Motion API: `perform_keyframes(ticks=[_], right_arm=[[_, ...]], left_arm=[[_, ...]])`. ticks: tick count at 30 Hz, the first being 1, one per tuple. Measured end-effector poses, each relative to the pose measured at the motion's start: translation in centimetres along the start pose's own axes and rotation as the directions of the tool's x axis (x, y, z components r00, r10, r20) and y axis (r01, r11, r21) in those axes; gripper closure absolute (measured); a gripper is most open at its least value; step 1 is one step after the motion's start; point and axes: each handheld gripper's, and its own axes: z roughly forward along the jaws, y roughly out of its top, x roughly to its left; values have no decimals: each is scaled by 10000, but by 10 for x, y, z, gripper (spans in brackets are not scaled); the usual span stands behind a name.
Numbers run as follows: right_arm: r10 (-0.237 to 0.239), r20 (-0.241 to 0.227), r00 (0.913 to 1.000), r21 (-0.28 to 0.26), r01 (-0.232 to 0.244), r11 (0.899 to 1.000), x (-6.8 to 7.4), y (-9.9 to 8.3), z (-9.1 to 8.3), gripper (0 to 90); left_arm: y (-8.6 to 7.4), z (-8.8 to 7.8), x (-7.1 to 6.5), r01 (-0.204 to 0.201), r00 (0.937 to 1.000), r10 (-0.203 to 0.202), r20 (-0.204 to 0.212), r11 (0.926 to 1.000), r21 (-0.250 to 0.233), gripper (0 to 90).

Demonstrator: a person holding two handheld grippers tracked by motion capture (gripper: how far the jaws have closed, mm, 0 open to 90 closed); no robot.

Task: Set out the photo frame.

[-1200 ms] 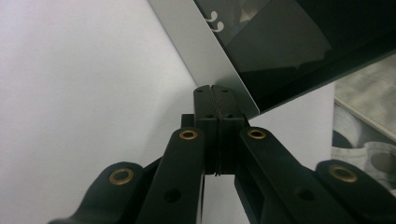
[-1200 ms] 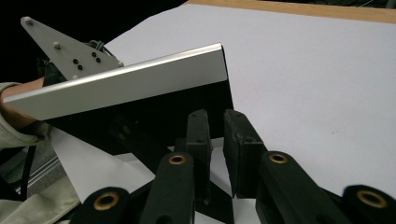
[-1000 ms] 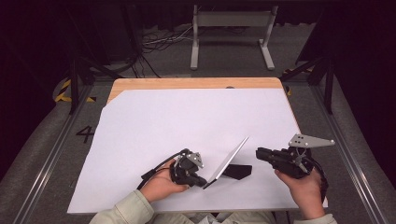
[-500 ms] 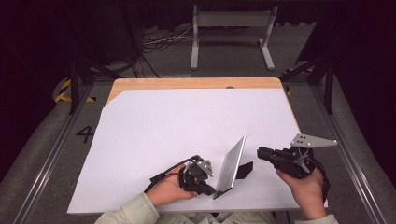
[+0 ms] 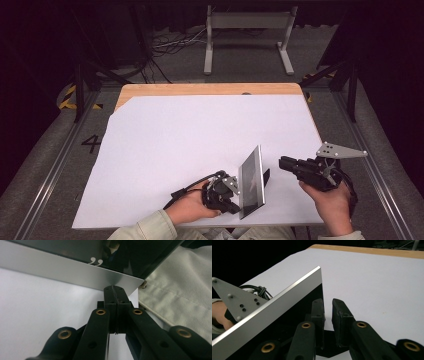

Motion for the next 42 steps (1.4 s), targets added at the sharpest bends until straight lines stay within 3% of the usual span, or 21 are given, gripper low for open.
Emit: perform_keyframes(ticks=[15,19,25,30,35,37,39,41,42], right_arm=[[203,74,9998,-217,-201,9996,-3,1,-7,787],[217,80,9997,-209,-215,9996,-3,1,-7,783],[277,65,9996,-203,-276,9994,-3,1,-7,782],[247,51,9997,-211,-246,9995,-4,1,-8,771],[363,56,9993,-276,-362,9990,-4,2,-10,757],[377,57,9993,-300,-375,9988,-4,3,-11,753],[362,65,9993,-327,-360,9988,-4,4,-11,752],[329,52,9994,-351,-327,9988,-3,6,-11,747],[360,25,9993,-344,-359,9988,-2,7,-11,745]], left_arm=[[11,11,-2,25,9998,-31,-173,9994,-358,900],[13,13,-1,217,9996,-224,-142,9987,-471,900],[14,14,0,96,9996,-111,-252,9982,-593,900],[11,9,-1,115,9994,-130,-312,9988,-474,900],[5,-5,1,174,9988,-213,-449,9962,-857,867],[-2,-21,3,216,9966,-323,-752,9902,-1381,850],[-4,-25,3,219,9955,-360,-880,9875,-1560,845],[-13,-42,5,138,9870,-496,-1528,9738,-2270,826],[-16,-47,5,80,9831,-518,-1756,9704,-2414,821]])
